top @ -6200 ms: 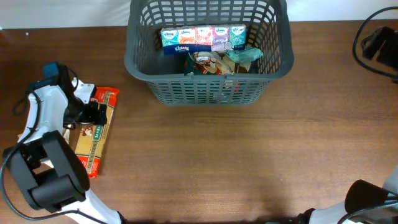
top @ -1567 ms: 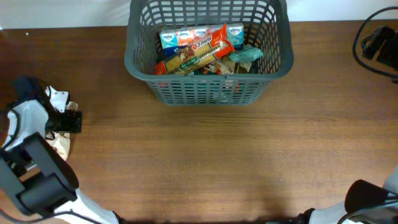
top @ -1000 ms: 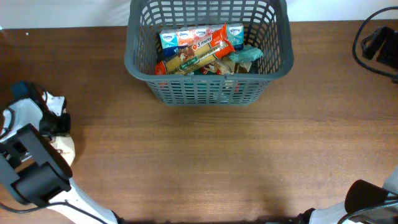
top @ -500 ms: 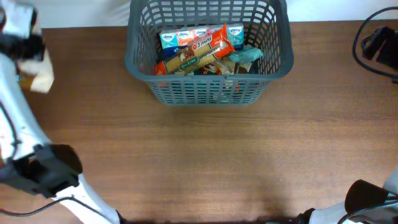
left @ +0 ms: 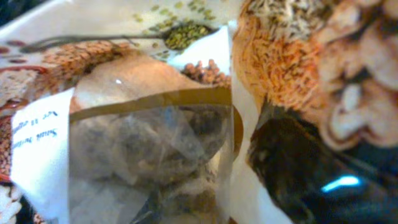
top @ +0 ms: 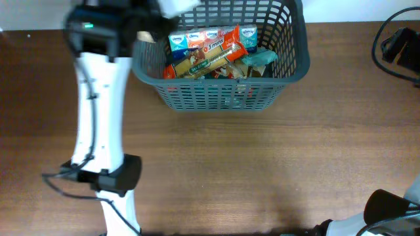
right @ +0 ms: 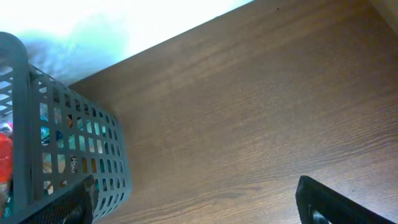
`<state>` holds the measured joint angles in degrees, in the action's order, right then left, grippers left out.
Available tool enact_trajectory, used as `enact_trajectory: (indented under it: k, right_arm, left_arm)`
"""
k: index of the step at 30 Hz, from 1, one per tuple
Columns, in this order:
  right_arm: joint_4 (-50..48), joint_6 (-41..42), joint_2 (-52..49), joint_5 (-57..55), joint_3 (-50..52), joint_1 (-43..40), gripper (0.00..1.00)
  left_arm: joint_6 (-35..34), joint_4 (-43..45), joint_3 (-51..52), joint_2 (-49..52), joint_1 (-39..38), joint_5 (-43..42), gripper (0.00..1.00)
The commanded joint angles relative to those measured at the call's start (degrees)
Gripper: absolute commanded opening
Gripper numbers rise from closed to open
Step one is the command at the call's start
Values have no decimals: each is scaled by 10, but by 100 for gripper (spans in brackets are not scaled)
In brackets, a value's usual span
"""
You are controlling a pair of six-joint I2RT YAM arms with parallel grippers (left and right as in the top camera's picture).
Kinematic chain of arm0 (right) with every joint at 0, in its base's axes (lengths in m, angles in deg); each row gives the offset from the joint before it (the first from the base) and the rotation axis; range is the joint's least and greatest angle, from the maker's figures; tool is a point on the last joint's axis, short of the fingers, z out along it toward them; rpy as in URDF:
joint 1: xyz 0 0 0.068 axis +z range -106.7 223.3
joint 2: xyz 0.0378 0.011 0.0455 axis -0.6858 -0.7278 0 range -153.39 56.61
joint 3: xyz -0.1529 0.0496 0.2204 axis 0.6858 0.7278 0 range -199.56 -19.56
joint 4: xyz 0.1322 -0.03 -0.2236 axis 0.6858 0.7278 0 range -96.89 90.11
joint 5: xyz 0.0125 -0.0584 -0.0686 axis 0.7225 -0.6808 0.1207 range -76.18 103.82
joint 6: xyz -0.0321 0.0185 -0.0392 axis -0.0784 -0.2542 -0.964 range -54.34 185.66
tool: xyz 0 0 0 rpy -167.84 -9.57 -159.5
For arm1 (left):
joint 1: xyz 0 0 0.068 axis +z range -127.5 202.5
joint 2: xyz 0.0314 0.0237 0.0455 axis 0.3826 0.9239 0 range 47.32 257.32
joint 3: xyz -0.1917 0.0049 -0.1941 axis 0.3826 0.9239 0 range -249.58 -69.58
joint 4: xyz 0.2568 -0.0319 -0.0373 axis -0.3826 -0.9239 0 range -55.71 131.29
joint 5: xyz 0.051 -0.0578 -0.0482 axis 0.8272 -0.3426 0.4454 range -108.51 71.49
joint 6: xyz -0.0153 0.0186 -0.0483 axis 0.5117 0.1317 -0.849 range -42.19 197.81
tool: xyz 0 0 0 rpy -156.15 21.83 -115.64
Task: Pack container
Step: 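Place the wrappers into the basket and release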
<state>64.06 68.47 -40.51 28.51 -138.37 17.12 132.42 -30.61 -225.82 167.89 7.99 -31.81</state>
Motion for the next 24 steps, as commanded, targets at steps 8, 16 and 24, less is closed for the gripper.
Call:
enact_trajectory:
  k: [8, 16, 24]
  right_arm:
    - [0, 1, 2, 5, 4, -1, 99]
    - [0, 1, 2, 5, 4, -1, 99]
    - [0, 1, 2, 5, 4, -1, 99]
  left_arm:
    - [69, -7, -1, 161, -55, 15, 2]
    - [103, -36, -1, 182, -74, -2, 99]
    - [-39, -31, -1, 120, -73, 82, 99]
